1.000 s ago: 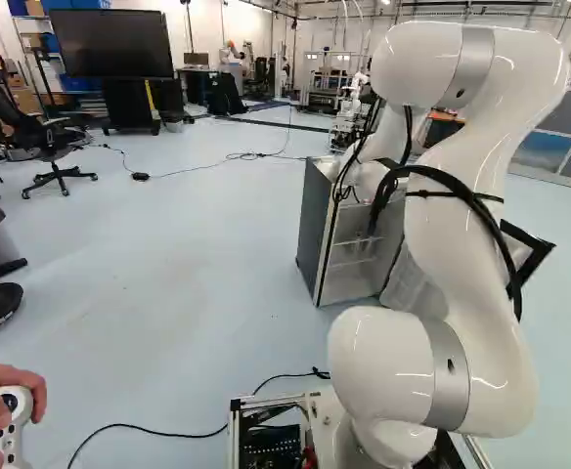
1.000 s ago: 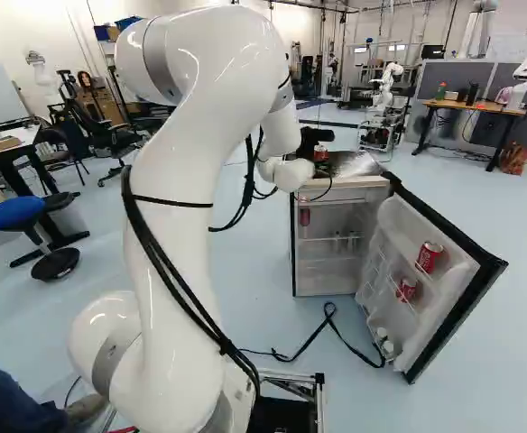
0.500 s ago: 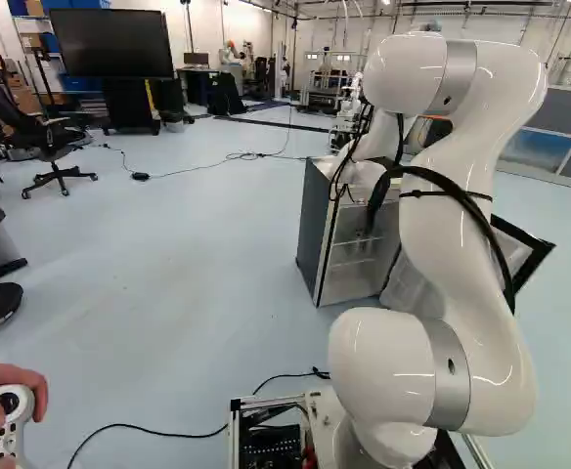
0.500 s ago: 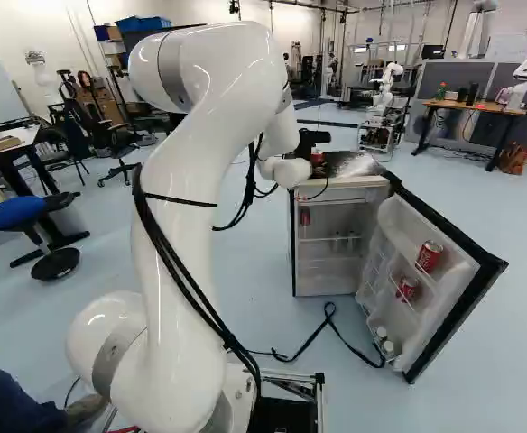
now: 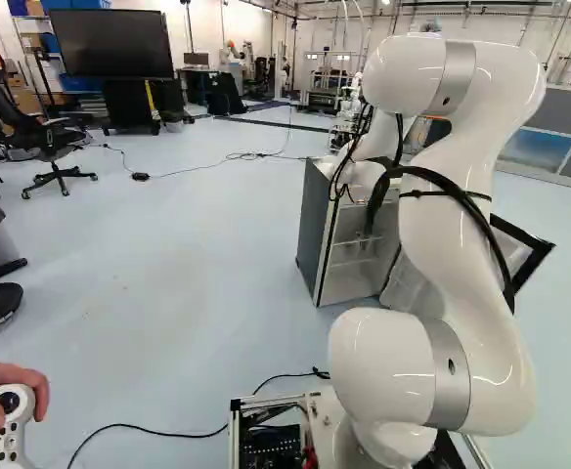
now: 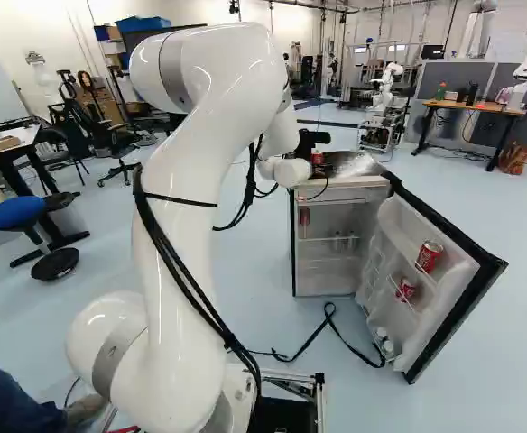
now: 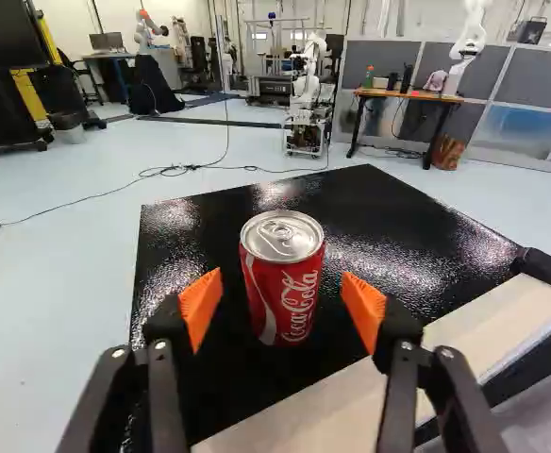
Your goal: Grab a drink from the fridge
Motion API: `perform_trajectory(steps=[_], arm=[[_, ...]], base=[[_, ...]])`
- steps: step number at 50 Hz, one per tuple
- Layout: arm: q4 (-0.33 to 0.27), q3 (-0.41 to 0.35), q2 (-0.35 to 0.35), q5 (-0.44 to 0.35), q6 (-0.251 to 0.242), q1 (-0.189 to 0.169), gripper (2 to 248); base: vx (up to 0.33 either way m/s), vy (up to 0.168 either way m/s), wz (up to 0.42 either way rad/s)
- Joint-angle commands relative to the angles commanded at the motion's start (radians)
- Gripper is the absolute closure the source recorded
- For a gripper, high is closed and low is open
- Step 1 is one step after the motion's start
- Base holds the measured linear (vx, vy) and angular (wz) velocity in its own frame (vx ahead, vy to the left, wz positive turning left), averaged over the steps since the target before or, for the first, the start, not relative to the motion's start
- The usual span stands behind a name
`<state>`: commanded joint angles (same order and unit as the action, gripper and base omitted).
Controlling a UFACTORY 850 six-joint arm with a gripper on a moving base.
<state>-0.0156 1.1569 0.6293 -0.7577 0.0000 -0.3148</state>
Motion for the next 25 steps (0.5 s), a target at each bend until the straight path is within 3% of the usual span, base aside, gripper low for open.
perform_trajectory(steps=[1,2,6,7,25], arm=[[0.000,0.000,0.000,0.000,0.000,0.000,82],[0.000,0.000,0.000,0.000,0.000,0.000,47],[0.000,0.000,0.000,0.000,0.000,0.000,47],[0.000,0.000,0.000,0.000,0.000,0.000,11],[0.000,-0.043,-0.032,0.000,0.000,-0.004,3]], base=[[0.000,0.000,0.000],[0.000,0.000,0.000],[0.000,0.000,0.000],[0.000,0.000,0.000],[0.000,0.000,0.000]])
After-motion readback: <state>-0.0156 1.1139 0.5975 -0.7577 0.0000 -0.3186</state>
